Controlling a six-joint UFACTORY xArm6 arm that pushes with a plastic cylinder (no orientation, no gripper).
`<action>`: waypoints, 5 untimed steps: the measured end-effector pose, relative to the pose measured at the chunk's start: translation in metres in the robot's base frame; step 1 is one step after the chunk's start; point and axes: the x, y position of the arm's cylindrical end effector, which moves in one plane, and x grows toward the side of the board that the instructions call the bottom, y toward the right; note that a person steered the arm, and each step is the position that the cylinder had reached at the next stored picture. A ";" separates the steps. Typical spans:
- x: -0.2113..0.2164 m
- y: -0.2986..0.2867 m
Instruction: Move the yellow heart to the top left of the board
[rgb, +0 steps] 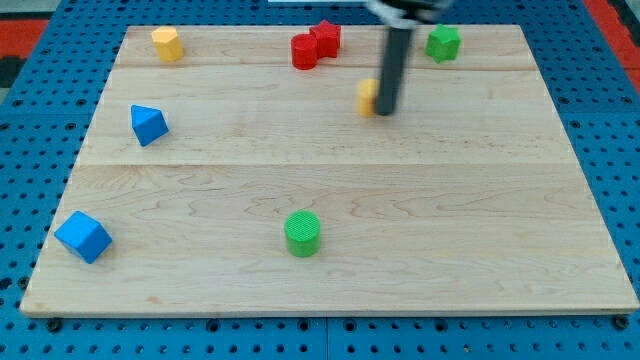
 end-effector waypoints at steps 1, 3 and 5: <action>-0.044 -0.030; -0.063 0.003; -0.064 -0.068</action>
